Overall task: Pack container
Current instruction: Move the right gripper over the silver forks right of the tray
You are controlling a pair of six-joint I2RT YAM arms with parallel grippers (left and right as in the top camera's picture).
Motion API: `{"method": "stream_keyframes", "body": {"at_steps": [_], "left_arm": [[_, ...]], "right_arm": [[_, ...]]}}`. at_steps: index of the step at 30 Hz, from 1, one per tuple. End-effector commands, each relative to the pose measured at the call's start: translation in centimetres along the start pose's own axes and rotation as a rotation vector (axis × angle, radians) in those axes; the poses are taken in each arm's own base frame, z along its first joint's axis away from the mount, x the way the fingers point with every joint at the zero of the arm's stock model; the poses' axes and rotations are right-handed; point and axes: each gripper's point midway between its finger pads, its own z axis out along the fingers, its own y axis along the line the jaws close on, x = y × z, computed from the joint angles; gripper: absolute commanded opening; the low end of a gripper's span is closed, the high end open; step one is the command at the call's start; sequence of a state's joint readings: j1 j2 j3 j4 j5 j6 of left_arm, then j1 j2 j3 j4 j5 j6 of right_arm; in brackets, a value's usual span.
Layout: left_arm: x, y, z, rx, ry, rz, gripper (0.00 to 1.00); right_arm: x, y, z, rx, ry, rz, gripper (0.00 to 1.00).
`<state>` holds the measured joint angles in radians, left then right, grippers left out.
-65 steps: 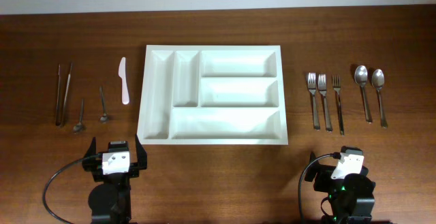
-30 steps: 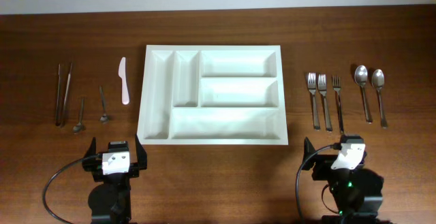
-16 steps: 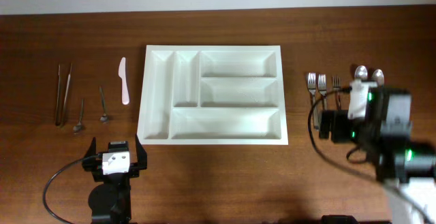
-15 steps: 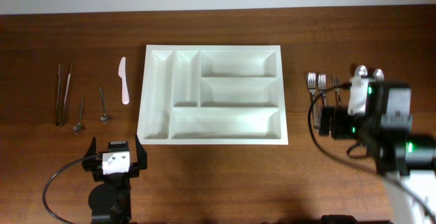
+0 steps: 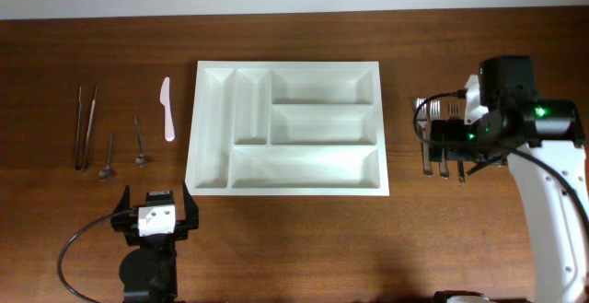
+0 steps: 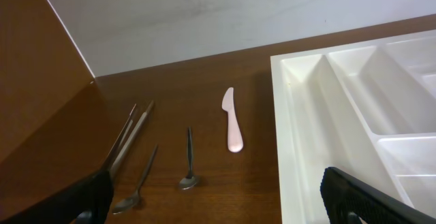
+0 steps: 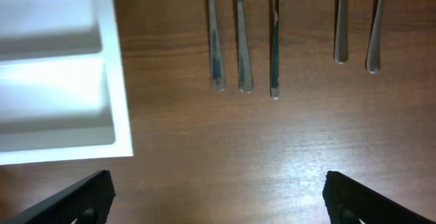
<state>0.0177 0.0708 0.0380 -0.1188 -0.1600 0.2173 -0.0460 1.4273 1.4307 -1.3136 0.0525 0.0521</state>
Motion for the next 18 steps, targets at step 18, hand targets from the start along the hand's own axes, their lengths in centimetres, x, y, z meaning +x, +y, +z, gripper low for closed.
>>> {"method": "stream_keyframes", "body": {"at_steps": [18], "left_arm": [[0.0,-0.3,0.0,0.013,-0.009,0.008,0.99]], "right_arm": [[-7.1,0.4,8.7,0.032,-0.03,-0.04,0.99]]}}
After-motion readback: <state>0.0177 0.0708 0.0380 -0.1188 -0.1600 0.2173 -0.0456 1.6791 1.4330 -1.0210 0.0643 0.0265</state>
